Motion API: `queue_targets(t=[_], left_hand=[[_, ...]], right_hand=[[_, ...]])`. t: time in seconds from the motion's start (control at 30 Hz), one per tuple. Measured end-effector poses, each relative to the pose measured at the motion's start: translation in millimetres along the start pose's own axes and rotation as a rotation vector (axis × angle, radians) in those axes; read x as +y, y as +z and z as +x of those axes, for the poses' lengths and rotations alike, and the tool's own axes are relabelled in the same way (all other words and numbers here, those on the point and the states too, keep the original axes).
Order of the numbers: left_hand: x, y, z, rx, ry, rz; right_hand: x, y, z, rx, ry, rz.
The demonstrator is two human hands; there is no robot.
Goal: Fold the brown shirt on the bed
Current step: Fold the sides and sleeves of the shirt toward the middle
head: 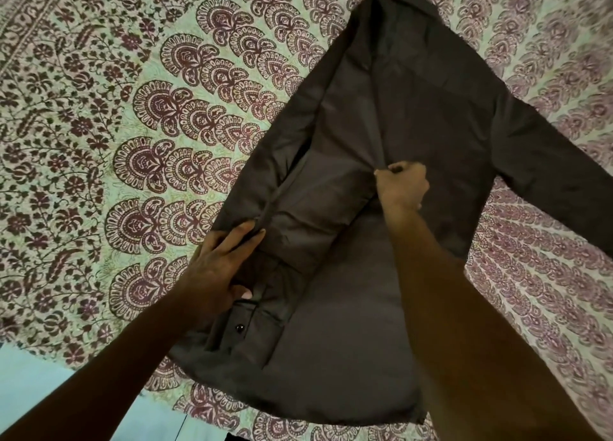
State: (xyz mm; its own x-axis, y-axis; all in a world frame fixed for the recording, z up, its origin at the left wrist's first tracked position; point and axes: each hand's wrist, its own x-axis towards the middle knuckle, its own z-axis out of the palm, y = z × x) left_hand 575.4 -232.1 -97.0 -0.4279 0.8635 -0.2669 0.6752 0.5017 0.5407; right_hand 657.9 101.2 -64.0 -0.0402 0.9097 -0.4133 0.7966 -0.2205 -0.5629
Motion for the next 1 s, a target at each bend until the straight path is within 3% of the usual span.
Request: queue_targets(t=[0.3, 0.47, 0.63, 0.8, 1.0], left_hand=[[-2, -2, 6, 0.08, 0.023, -0.152], [9, -2, 13, 0.26, -0.131, -0.334], [29, -11, 48, 0.37, -0.154, -0.128], [52, -24, 133, 0.303, 0.001, 0.107], [29, -15, 188, 0.215, 0.022, 0.32]], right_hand=[[-17, 7, 13, -0.002, -0.177, -0.011], [-23, 12, 25, -0.048, -0.28, -0.093], [-32, 16, 33, -0.004, -0.507, -0.27], [-60, 21, 54, -0.097, -0.9, -0.536], [-115, 22, 100, -0.163, -1.196, -0.896]])
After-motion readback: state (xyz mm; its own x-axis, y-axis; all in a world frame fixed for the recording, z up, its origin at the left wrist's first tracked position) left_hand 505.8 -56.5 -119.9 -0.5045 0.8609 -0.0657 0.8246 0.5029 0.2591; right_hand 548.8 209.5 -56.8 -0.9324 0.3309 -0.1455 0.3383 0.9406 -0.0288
